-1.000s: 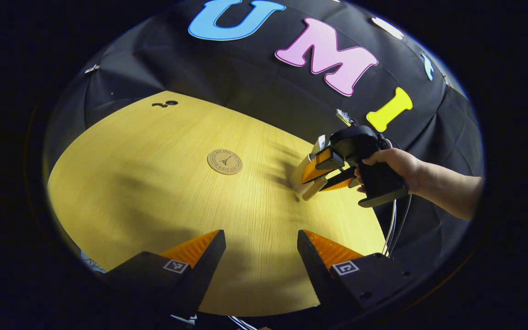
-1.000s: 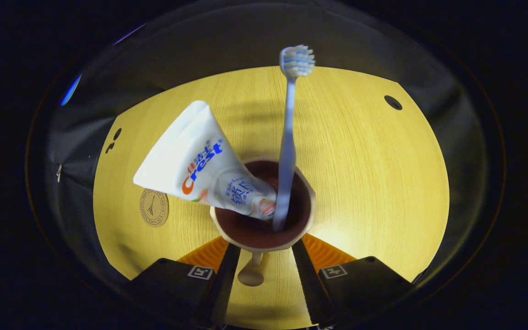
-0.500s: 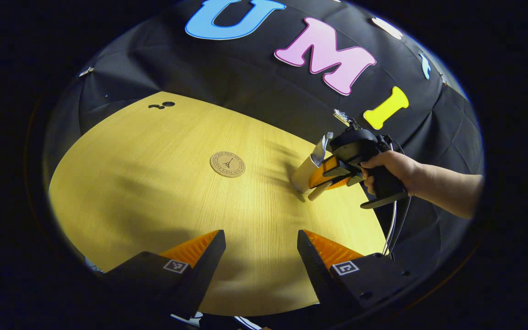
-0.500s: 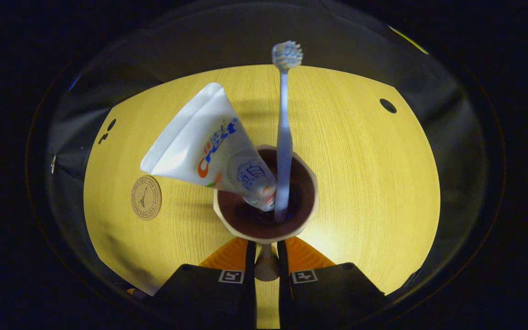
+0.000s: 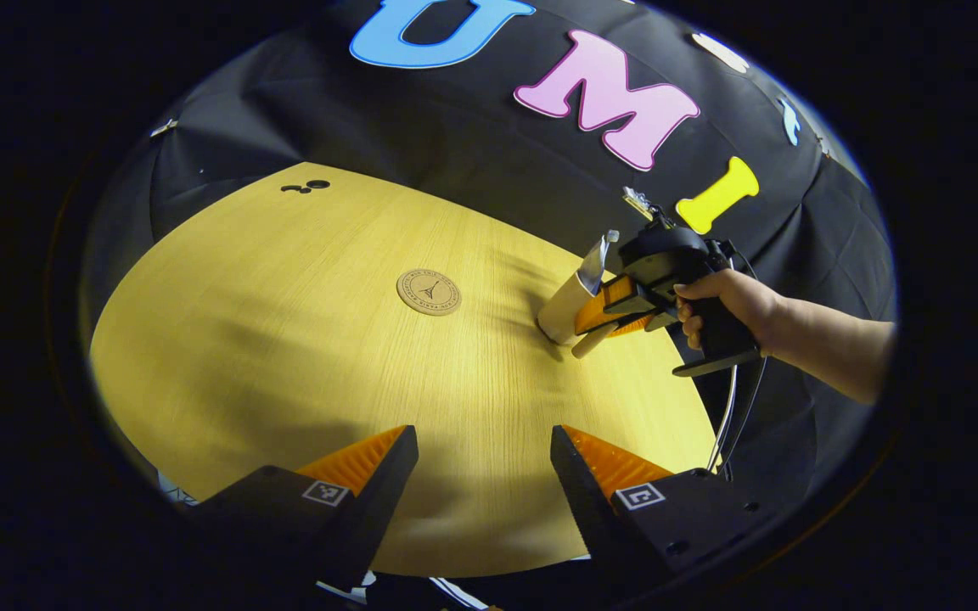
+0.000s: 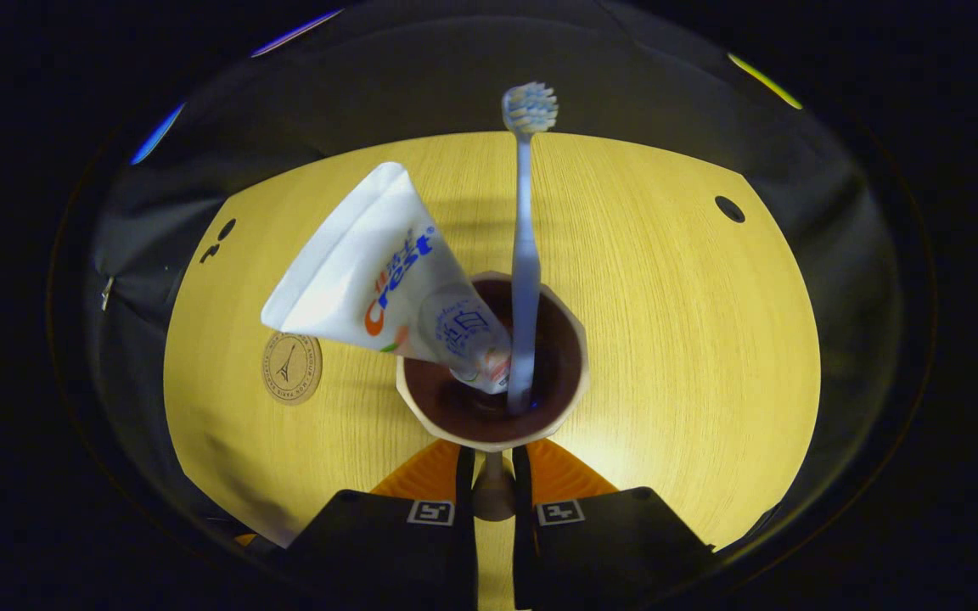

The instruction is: Put the toothbrush and toothpaste on the desktop into the cup, then pick up the cup and place it on the coaster on the desktop.

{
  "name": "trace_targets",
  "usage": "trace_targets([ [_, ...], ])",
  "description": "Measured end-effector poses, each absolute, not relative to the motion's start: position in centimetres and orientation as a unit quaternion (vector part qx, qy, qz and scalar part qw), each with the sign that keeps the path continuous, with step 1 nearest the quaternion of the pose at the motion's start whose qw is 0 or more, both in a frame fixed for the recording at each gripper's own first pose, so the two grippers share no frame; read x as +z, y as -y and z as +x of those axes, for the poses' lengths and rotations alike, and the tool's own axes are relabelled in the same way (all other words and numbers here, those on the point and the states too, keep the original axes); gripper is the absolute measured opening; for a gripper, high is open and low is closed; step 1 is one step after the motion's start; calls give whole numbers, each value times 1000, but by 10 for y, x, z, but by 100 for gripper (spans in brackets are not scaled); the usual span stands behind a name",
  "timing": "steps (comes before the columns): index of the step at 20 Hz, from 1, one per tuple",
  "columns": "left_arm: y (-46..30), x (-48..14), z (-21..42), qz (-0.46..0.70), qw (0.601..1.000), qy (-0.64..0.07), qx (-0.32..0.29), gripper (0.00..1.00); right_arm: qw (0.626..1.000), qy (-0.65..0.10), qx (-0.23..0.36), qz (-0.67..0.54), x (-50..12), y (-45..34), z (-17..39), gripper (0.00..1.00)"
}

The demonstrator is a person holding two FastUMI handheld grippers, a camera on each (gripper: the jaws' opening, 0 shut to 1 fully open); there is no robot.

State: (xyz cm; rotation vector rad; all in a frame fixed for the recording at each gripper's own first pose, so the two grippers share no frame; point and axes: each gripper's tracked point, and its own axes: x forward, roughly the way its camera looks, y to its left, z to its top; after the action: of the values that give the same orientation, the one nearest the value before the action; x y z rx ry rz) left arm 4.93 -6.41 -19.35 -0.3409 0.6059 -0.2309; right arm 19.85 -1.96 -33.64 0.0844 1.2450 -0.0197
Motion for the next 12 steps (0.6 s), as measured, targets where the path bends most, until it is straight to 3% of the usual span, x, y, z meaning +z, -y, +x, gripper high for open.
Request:
trace_targets([
  [12, 41, -183, 51, -161, 945, -274, -82, 98, 811, -582, 56, 34, -310, -31, 205, 20],
])
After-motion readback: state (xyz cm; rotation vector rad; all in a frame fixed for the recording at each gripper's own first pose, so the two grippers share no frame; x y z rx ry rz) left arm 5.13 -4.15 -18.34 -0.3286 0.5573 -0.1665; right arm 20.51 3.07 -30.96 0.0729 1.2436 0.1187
